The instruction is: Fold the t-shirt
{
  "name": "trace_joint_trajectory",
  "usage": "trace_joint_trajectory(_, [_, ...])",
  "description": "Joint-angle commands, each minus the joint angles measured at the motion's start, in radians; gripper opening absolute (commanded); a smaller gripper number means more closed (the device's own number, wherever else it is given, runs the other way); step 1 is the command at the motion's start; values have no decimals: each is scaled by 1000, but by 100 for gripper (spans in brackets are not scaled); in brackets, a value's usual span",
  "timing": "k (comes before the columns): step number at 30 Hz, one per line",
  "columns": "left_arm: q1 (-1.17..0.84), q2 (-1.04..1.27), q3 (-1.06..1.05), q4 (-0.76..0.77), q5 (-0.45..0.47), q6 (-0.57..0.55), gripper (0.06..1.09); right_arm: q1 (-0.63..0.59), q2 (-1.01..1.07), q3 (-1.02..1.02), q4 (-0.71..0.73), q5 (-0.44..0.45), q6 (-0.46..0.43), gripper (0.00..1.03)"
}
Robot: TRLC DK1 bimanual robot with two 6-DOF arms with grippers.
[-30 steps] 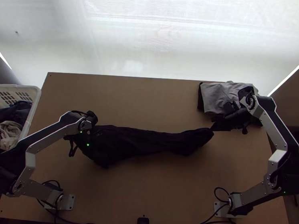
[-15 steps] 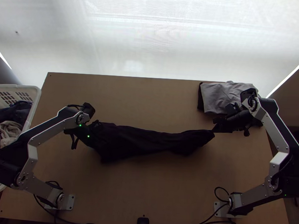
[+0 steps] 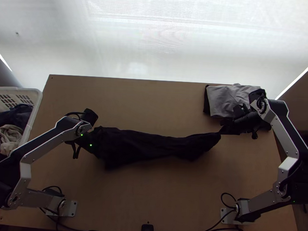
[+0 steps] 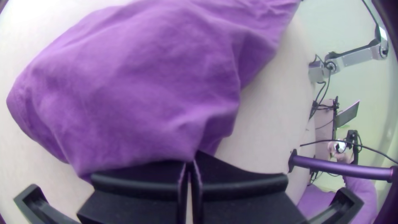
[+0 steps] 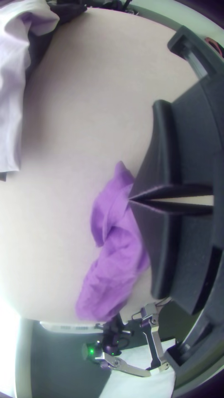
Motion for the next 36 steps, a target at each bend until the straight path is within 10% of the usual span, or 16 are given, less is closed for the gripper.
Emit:
trace_joint_trajectory(1, [-72,-79,-90,56,-126,8,9,-12,-7,6,-2,2,-2,3])
trace_joint_trajectory(12, [242,-505,194,56,-69,49,9,-49,-137,114,-8,0,-11,3])
trace_joint_trajectory(25, [578,-459,384,173,-47,-17,9,-119,-495,430,230,14,33,3])
trace_joint_trajectory(36, [534,-619,387,-108,95,87,9,160,-636,307,-63,-90,0,3])
